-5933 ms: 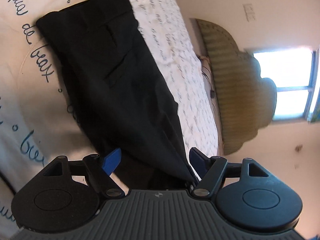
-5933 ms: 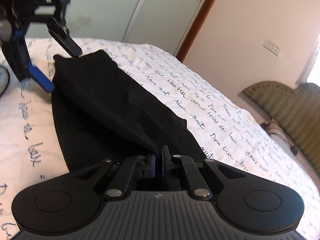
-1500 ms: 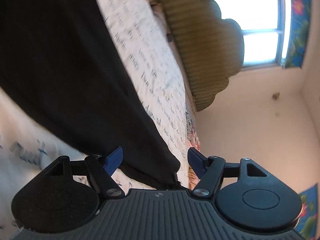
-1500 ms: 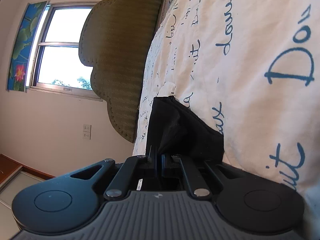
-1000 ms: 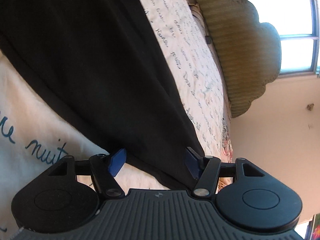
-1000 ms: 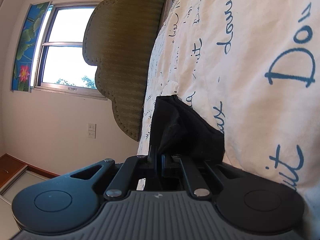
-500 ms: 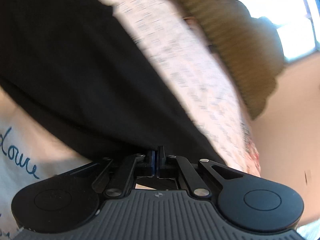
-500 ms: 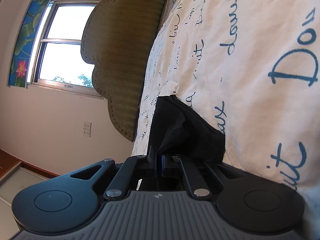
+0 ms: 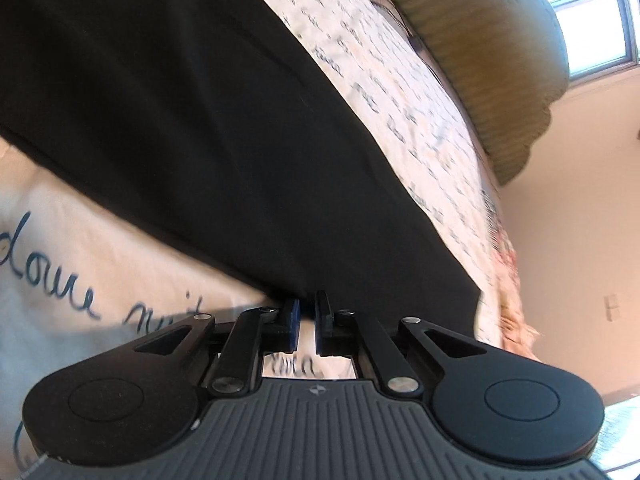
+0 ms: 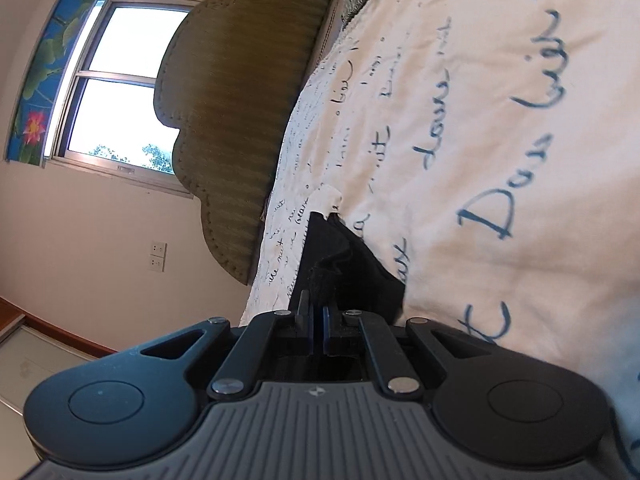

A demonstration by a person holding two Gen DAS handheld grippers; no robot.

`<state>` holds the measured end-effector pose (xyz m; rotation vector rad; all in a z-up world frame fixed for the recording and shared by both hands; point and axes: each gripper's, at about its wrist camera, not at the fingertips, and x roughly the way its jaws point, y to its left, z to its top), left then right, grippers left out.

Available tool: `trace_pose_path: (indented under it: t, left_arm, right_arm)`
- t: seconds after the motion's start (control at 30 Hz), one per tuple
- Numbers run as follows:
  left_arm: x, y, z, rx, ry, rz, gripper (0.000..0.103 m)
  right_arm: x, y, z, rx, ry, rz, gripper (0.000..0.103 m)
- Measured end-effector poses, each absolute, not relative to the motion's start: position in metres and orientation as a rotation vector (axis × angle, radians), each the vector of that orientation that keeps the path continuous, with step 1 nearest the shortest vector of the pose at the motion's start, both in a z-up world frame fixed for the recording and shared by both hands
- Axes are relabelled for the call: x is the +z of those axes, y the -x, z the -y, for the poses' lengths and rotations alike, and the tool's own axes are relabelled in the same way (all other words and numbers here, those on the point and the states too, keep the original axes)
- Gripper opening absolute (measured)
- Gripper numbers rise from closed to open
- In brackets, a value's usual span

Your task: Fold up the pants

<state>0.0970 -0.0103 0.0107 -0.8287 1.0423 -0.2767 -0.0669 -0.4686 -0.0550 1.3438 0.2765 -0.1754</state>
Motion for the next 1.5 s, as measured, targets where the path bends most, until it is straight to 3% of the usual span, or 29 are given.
trace_pose_path:
  t: [0.17, 0.23, 0.27, 0.33, 0.4, 0.47, 0.5, 0.57, 0.67, 0.7, 0.83, 1.03, 1.27, 1.33, 1.4, 1.5]
  left_arm:
    - [0.026, -0.069, -0.018, -0.359, 0.801, -1.01, 0.016]
    - [0.031, -0.057, -0.035, -0.316, 0.784, -0.958, 0.03]
    - [0.032, -0.052, -0.044, -0.28, 0.782, -0.944, 0.033]
    - [0.03, -0.044, -0.068, -0.211, 0.81, -0.913, 0.033]
    - [0.027, -0.038, -0.091, -0.136, 0.843, -0.888, 0.036]
    - [0.022, -0.033, -0.108, -0.067, 0.89, -0.878, 0.039]
    - [0.022, -0.029, -0.114, -0.051, 0.923, -0.881, 0.041]
    - [0.015, -0.024, -0.127, -0.015, 0.996, -0.886, 0.048]
    - [0.006, -0.028, -0.13, 0.046, 1.098, -0.872, 0.048]
    - [0.004, -0.029, -0.132, 0.065, 1.11, -0.859, 0.045]
    - [0.004, -0.033, -0.161, 0.126, 1.08, -0.837, 0.009]
    - [0.024, -0.024, -0.159, 0.09, 0.98, -0.755, 0.008]
    - [0.009, -0.019, -0.162, 0.1, 0.962, -0.789, 0.01]
    - [0.01, -0.022, -0.161, 0.074, 0.951, -0.792, 0.021]
    - [0.011, -0.023, -0.166, 0.036, 0.959, -0.786, 0.023]
    - [0.017, -0.01, -0.185, 0.061, 0.973, -0.725, 0.041]
  right_arm:
    - [-0.044, 0.086, 0.48, -0.292, -1.337, -0.252, 0.012]
    - [-0.034, 0.094, 0.482, -0.303, -1.313, -0.207, 0.012]
    - [-0.028, 0.094, 0.48, -0.306, -1.295, -0.195, 0.016]
    - [-0.014, 0.087, 0.471, -0.293, -1.257, -0.18, 0.027]
    - [0.0, 0.067, 0.453, -0.216, -1.206, -0.186, 0.054]
    - [0.012, 0.037, 0.431, -0.12, -1.161, -0.239, 0.072]
    - [0.015, 0.019, 0.42, -0.069, -1.148, -0.279, 0.074]
    - [0.012, -0.015, 0.391, 0.015, -1.146, -0.377, 0.074]
    - [-0.009, -0.052, 0.351, 0.15, -1.239, -0.52, 0.074]
    - [-0.015, -0.06, 0.338, 0.184, -1.249, -0.563, 0.074]
    - [-0.027, -0.073, 0.302, 0.138, -1.115, -0.65, 0.071]
    - [-0.028, -0.076, 0.304, 0.131, -1.127, -0.642, 0.07]
    - [-0.025, -0.077, 0.299, 0.107, -1.068, -0.658, 0.071]
    - [-0.026, -0.078, 0.298, 0.106, -1.055, -0.654, 0.071]
    - [-0.026, -0.077, 0.297, 0.11, -1.049, -0.645, 0.071]
    - [-0.027, -0.078, 0.296, 0.118, -1.044, -0.632, 0.071]
